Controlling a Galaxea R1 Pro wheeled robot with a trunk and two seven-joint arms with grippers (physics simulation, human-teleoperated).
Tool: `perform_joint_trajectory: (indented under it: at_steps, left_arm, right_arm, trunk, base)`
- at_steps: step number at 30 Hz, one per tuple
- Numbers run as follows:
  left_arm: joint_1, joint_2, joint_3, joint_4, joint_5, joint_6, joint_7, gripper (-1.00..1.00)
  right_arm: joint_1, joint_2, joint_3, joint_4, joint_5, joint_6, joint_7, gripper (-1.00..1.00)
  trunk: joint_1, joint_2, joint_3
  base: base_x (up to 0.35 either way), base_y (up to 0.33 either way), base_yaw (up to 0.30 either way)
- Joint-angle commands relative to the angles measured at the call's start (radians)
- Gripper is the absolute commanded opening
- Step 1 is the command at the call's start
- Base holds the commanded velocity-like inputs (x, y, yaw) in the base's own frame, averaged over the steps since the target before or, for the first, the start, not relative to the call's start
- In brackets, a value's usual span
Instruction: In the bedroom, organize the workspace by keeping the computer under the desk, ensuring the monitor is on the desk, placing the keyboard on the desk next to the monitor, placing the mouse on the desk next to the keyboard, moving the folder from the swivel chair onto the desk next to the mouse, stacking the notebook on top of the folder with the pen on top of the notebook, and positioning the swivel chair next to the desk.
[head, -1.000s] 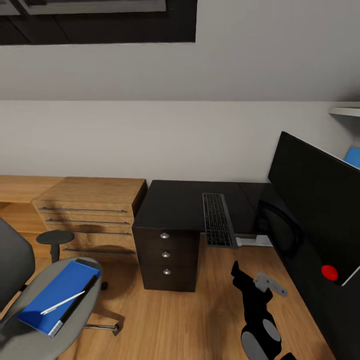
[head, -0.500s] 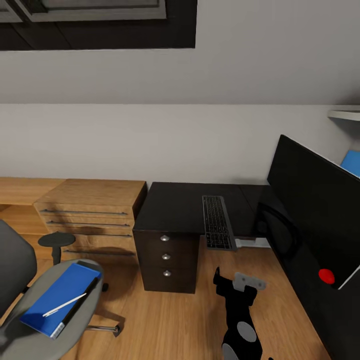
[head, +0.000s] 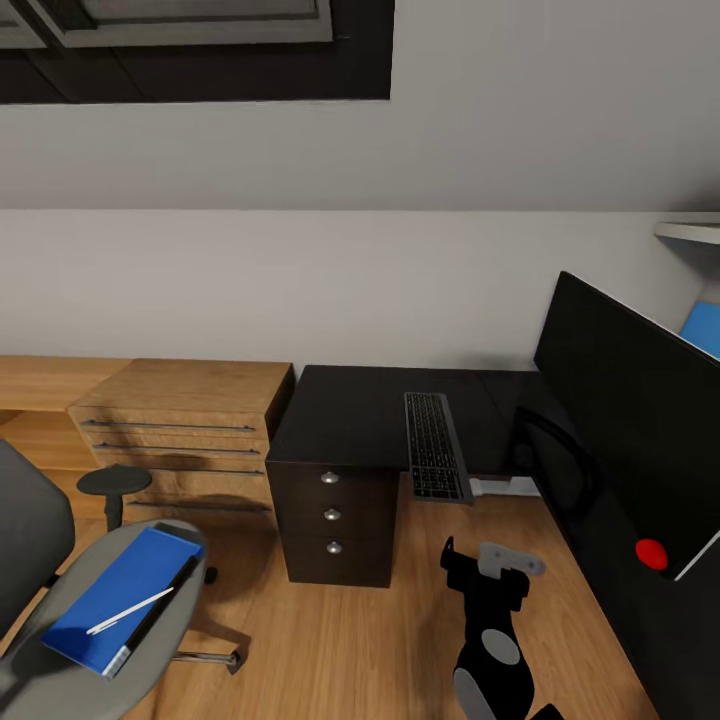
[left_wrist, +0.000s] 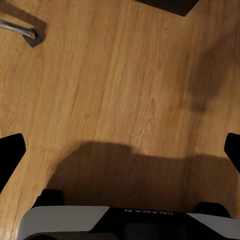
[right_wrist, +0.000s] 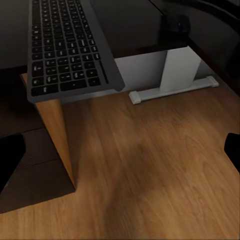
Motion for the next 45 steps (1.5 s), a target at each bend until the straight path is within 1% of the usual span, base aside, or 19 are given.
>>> perform_joint_trajectory:
  at_steps: [1, 2, 4, 8, 9, 14, 15, 21, 25, 27, 29, 37, 45]
  left_arm:
    - [0.000, 0.001, -0.003, -0.003, 0.011, 0.003, 0.010, 1.00]
    - [0.000, 0.001, -0.003, -0.003, 0.011, 0.003, 0.010, 1.00]
    - [0.000, 0.001, -0.003, -0.003, 0.010, 0.003, 0.010, 1.00]
    - [0.000, 0.001, -0.003, -0.002, 0.010, 0.003, 0.010, 1.00]
    - [0.000, 0.001, -0.003, -0.003, 0.010, 0.003, 0.010, 1.00]
    - [0.000, 0.001, -0.003, -0.002, 0.010, 0.002, 0.007, 1.00]
    - [0.000, 0.002, -0.003, -0.003, 0.010, 0.002, 0.004, 1.00]
    - [0.000, 0.002, -0.003, -0.003, 0.010, -0.011, 0.004, 1.00]
    - [0.000, 0.003, -0.003, -0.002, 0.011, -0.013, 0.004, 1.00]
    - [0.000, 0.003, -0.002, -0.002, 0.011, -0.014, 0.004, 1.00]
    - [0.000, 0.003, -0.002, -0.001, 0.011, -0.015, 0.005, 1.00]
    - [0.000, 0.003, -0.002, -0.001, 0.011, -0.017, 0.007, 1.00]
    - [0.000, 0.003, -0.002, -0.001, 0.013, -0.015, 0.010, 1.00]
  right_arm:
    - [-0.001, -0.001, 0.006, -0.001, -0.002, 0.005, -0.007, 1.00]
    - [-0.001, -0.001, 0.007, -0.001, -0.001, 0.004, -0.008, 1.00]
    - [-0.001, -0.001, 0.024, -0.003, 0.004, -0.007, -0.012, 1.00]
    - [-0.001, 0.005, 0.045, -0.004, 0.006, -0.024, -0.019, 1.00]
    - [-0.001, 0.006, 0.066, -0.004, 0.007, -0.032, -0.035, 1.00]
    - [-0.001, 0.007, 0.097, -0.004, 0.007, -0.035, -0.082, 1.00]
    - [-0.001, 0.002, 0.127, -0.004, 0.008, -0.038, -0.124, 1.00]
    - [-0.001, 0.000, 0.131, -0.004, 0.008, -0.039, -0.128, 1.00]
    - [-0.001, 0.000, 0.139, -0.002, 0.025, -0.039, -0.128, 1.00]
    - [-0.001, 0.000, 0.141, -0.001, 0.039, -0.039, -0.128, 1.00]
    - [-0.001, 0.000, 0.143, -0.001, 0.045, -0.039, -0.128, 1.00]
    - [-0.001, 0.002, 0.143, -0.001, 0.051, -0.039, -0.128, 1.00]
    - [-0.001, 0.002, 0.144, 0.000, 0.051, -0.039, -0.127, 1.00]
  trunk:
    - [0.000, -0.001, -0.001]
    - [0.000, -0.001, -0.001]
    - [0.000, -0.001, -0.001]
    - [0.000, -0.001, -0.001]
    - [0.000, -0.001, -0.001]
    - [0.000, -0.001, -0.001]
    - [0.000, -0.001, 0.000]
    - [0.000, -0.001, 0.006]
    - [0.000, -0.001, 0.007]
    - [0.000, -0.001, 0.007]
    - [0.000, -0.001, 0.007]
    - [0.000, -0.001, 0.008]
    - [0.000, -0.001, 0.008]
  base:
    - [0.000, 0.000, 0.000]
    - [0.000, 0.000, 0.000]
    - [0.000, 0.000, 0.000]
    - [0.000, 0.000, 0.000]
    - [0.000, 0.000, 0.000]
    - [0.000, 0.000, 0.000]
    - [0.282, 0.000, -0.141]
    - [0.293, 0.000, -0.193]
    - [0.209, 0.000, -0.173]
    - [0.281, 0.000, -0.061]
    - [0.308, 0.000, -0.027]
    - [0.305, 0.000, -0.007]
    - [0.048, 0.000, 0.000]
